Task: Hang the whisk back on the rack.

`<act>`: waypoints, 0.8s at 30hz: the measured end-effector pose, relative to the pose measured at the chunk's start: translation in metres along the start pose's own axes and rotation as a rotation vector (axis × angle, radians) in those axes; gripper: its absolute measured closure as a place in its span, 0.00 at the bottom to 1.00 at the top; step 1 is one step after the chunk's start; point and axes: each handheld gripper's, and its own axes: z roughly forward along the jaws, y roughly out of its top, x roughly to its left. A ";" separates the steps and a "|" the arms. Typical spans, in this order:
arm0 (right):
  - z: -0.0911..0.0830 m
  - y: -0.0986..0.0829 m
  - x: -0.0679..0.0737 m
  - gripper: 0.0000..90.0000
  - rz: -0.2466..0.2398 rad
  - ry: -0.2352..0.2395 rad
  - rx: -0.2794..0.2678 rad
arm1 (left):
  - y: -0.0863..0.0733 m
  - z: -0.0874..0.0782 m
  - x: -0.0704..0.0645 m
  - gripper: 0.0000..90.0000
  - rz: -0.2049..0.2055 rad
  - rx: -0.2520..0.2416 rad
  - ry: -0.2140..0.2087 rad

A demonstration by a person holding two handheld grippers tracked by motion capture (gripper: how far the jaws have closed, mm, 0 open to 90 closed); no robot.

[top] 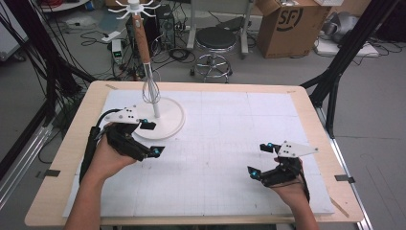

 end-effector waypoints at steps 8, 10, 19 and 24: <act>0.000 0.000 0.000 0.02 0.006 0.002 0.002 | -0.014 0.007 -0.003 0.07 -0.012 -0.009 0.003; 0.001 0.000 0.000 0.02 0.004 0.002 0.005 | -0.020 0.009 -0.004 0.07 -0.007 -0.006 0.000; 0.003 -0.001 -0.001 0.02 0.004 0.005 0.013 | -0.037 0.014 -0.006 0.02 -0.017 -0.016 0.026; 0.004 -0.001 -0.002 0.02 0.005 0.014 0.009 | -0.039 0.015 -0.007 0.02 -0.022 -0.017 0.023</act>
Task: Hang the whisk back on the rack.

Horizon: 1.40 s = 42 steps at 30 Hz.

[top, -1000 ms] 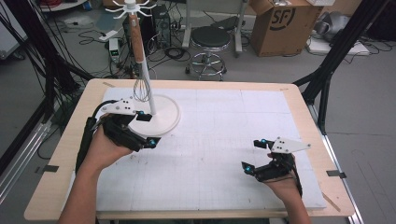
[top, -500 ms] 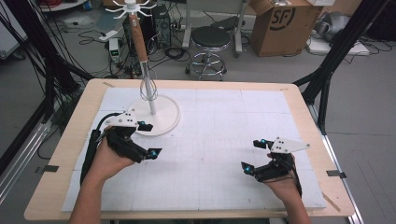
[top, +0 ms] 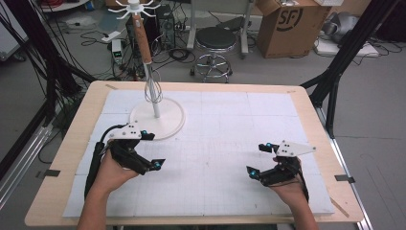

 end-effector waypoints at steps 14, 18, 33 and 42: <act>-0.007 -0.005 -0.003 0.02 0.015 -0.012 -0.005 | -0.012 0.011 -0.008 0.02 -0.002 -0.010 -0.027; -0.006 -0.006 -0.003 0.02 0.016 -0.013 0.003 | -0.013 0.009 -0.007 0.02 -0.003 -0.026 -0.027; -0.002 -0.006 -0.001 0.02 0.014 -0.023 0.032 | -0.014 0.002 -0.006 0.02 -0.008 -0.050 -0.026; 0.000 -0.006 -0.002 0.02 0.007 -0.017 0.032 | -0.014 0.003 -0.006 0.02 -0.009 -0.045 -0.027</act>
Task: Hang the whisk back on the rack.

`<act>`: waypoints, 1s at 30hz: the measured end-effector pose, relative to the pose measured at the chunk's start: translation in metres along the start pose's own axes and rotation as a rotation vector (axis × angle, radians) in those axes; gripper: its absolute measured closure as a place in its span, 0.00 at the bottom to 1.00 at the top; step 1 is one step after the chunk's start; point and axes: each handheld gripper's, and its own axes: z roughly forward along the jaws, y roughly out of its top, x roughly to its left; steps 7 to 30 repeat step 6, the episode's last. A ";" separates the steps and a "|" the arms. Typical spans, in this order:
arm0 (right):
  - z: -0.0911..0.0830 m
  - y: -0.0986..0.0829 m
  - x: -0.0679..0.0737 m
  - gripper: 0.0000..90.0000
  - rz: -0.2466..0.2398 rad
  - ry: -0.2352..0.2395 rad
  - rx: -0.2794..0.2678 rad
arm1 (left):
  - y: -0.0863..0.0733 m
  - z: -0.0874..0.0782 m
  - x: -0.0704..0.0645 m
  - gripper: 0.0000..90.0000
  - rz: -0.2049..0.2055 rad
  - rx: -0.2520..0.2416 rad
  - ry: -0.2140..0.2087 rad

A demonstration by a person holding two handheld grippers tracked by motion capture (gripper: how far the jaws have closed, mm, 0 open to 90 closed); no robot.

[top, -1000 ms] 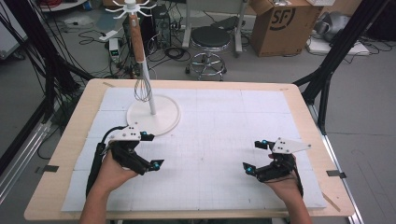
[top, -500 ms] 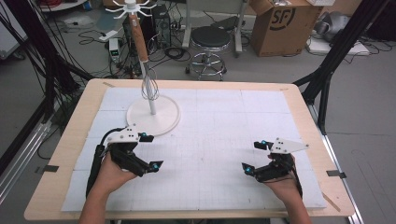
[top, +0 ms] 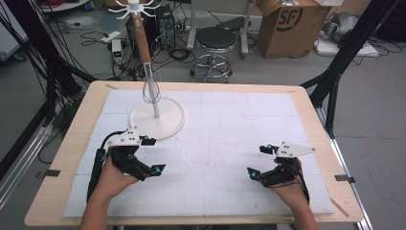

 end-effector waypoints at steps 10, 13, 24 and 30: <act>0.001 0.000 0.000 0.02 0.001 0.005 0.003 | 0.000 0.000 -0.001 0.02 -0.004 0.002 0.007; 0.001 0.000 0.000 0.02 0.001 0.005 0.003 | 0.000 0.000 -0.001 0.02 -0.004 0.002 0.007; 0.001 0.000 0.000 0.02 0.001 0.005 0.003 | 0.000 0.000 -0.001 0.02 -0.004 0.002 0.007; 0.001 0.000 0.000 0.02 0.001 0.005 0.003 | 0.000 0.000 -0.001 0.02 -0.004 0.002 0.007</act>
